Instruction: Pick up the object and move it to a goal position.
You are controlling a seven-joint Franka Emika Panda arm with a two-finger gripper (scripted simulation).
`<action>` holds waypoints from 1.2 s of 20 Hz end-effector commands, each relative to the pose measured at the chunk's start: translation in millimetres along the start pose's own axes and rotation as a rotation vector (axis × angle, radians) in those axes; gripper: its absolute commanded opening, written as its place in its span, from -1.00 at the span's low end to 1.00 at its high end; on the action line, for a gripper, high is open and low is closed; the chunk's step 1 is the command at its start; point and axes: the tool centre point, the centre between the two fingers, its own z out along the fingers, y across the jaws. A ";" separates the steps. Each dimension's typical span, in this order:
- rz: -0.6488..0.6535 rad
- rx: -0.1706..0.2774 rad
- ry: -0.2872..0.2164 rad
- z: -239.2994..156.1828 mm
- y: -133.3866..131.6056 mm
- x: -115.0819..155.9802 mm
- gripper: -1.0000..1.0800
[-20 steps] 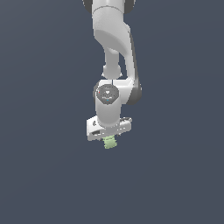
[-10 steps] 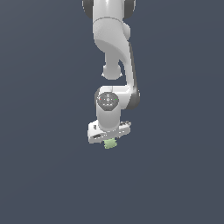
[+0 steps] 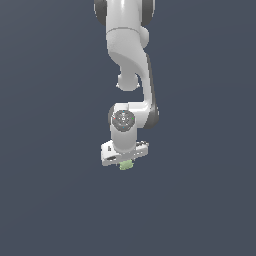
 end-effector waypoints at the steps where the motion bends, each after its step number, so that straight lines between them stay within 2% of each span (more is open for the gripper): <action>1: 0.000 0.000 0.000 0.2 0.0 0.2 -1.00; 14: 0.000 0.000 0.000 -10.7 -8.8 1.4 -1.00; 19: 0.000 0.000 0.000 -37.4 -30.3 4.6 -1.00; 24: -0.001 -0.001 0.000 -80.7 -65.2 10.3 -1.00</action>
